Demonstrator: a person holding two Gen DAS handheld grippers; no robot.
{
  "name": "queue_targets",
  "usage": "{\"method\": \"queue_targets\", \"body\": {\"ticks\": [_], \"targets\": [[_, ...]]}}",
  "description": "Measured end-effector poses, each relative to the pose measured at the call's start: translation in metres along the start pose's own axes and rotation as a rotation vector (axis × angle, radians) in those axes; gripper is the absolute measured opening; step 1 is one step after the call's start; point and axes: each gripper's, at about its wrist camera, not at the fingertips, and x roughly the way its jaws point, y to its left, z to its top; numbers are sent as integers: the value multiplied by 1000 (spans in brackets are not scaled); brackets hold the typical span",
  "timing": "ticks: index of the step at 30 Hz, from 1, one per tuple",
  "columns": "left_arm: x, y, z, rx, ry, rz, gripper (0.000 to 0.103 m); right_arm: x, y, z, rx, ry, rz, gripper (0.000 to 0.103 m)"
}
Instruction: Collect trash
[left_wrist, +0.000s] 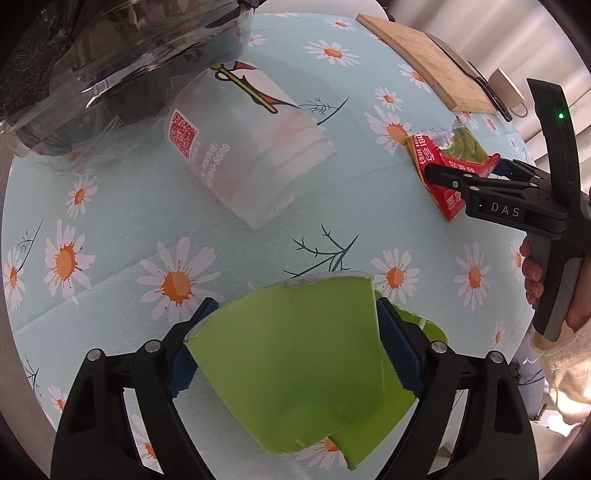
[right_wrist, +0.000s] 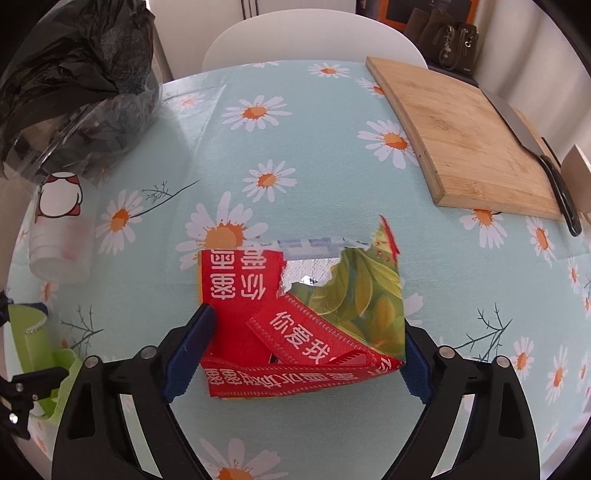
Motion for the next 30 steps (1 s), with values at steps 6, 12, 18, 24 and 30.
{"method": "queue_targets", "body": {"ticks": [6,12,18,24,30], "targets": [[-3,-4,0,-4,14,16,72,-10,-12,4,-14,-18,16,49],[-14,-11,-2,-16,-6,22,69,-10,-43,11,79,-6,142,25],[-27,-17,-4,-30,-34,34,68,-16,-67,5,167,-17,270,25],[-44,-22,-6,-58,-67,68,68,-46,-83,15,184,-87,353,25],[-60,-32,-6,-94,-111,115,68,-74,-92,24,136,-136,416,25]]}}
